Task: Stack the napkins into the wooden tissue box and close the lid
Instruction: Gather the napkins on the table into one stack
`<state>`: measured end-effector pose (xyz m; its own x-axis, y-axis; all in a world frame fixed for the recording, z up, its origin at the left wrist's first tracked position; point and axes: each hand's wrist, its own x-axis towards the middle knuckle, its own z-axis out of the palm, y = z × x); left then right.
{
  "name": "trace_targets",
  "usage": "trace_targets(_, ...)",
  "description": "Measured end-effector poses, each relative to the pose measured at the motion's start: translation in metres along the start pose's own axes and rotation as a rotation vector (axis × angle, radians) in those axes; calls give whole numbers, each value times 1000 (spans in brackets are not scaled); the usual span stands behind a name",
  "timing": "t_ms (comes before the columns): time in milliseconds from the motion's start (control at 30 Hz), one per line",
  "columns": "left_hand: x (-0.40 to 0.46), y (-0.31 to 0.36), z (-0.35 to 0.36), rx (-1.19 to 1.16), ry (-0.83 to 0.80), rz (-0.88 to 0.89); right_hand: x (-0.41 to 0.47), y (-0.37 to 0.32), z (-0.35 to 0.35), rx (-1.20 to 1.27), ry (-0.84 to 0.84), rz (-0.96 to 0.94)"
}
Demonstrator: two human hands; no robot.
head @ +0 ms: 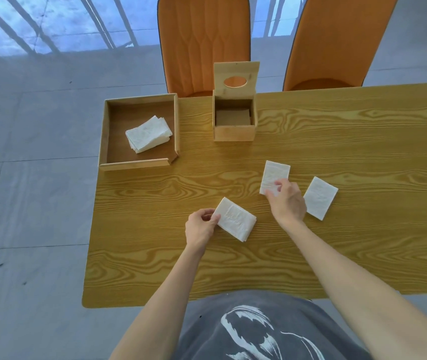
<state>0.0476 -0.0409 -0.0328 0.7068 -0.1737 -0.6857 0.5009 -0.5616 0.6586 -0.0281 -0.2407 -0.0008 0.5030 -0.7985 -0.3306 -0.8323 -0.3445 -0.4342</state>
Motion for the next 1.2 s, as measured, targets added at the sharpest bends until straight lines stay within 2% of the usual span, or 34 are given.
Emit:
trace_targets(167,-5,-2,1,-173,6,-29,30,-2,-8,-75,-45,194)
trace_targets(500,-8,-5,2,-280,-27,-29,42,-5,-7,-10,-63,378)
trace_targets(667,-9,-6,2,-290,-34,-21,42,-1,-7,87,-64,357)
trace_targets(933,-9,-7,2,-319,-33,-15,26,6,-16,345,30,66)
trace_targets(1033,-8,-8,1,-325,-35,-12,19,8,-21,535,-91,18)
trace_targets(1133,-8,-10,2,-332,-32,-11,6,5,-22,801,-299,42)
trace_targets(1200,-7,-10,2,-338,-33,-11,-4,3,-19,889,-423,69)
